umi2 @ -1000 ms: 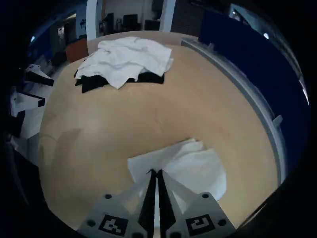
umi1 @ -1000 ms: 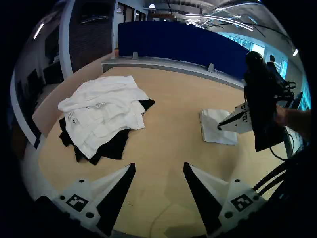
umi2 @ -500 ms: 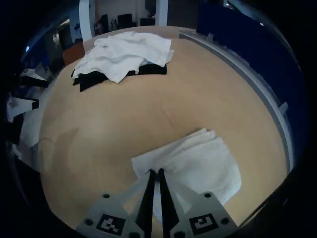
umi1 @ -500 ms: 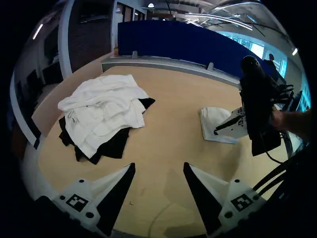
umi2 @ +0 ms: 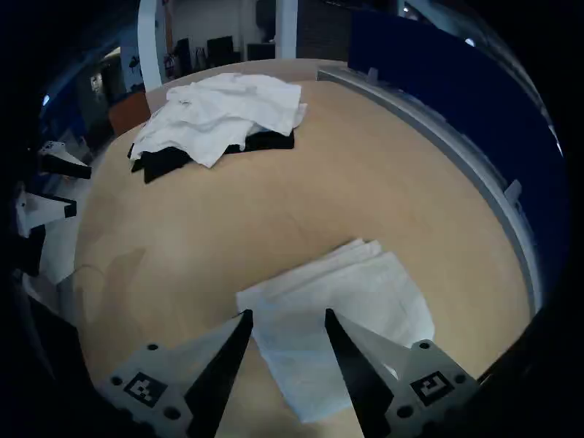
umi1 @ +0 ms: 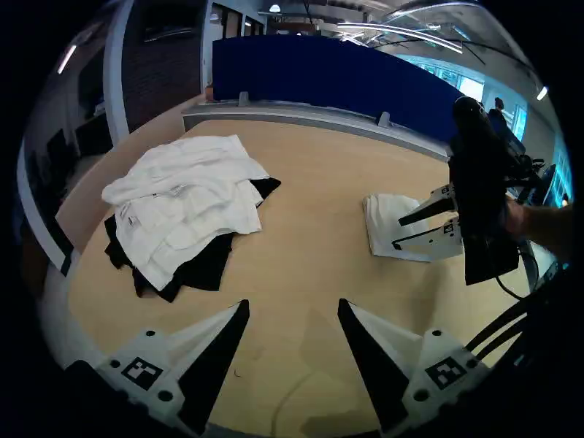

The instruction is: Fold towel

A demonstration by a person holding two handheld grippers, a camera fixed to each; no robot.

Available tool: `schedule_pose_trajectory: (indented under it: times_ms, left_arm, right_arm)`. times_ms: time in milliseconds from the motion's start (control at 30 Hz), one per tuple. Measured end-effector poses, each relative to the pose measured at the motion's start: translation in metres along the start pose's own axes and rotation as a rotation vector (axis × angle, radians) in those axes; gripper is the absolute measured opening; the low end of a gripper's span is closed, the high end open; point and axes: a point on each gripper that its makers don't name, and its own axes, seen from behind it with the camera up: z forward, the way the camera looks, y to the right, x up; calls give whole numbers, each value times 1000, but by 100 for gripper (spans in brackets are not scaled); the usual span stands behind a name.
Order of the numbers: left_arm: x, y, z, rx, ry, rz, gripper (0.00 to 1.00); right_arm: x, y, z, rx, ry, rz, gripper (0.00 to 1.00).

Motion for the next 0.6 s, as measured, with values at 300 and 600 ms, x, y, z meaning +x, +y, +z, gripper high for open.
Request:
schedule_pose_trajectory:
  times_ms: [300,600]
  left_arm:
    - [6,3,-1,-4,3,8,90]
    - [12,8,-3,-12,8,19,90]
  right_arm:
    - [-14,3,-13,-22,2,26,76]
    - [-54,8,-32,-61,-21,90,76]
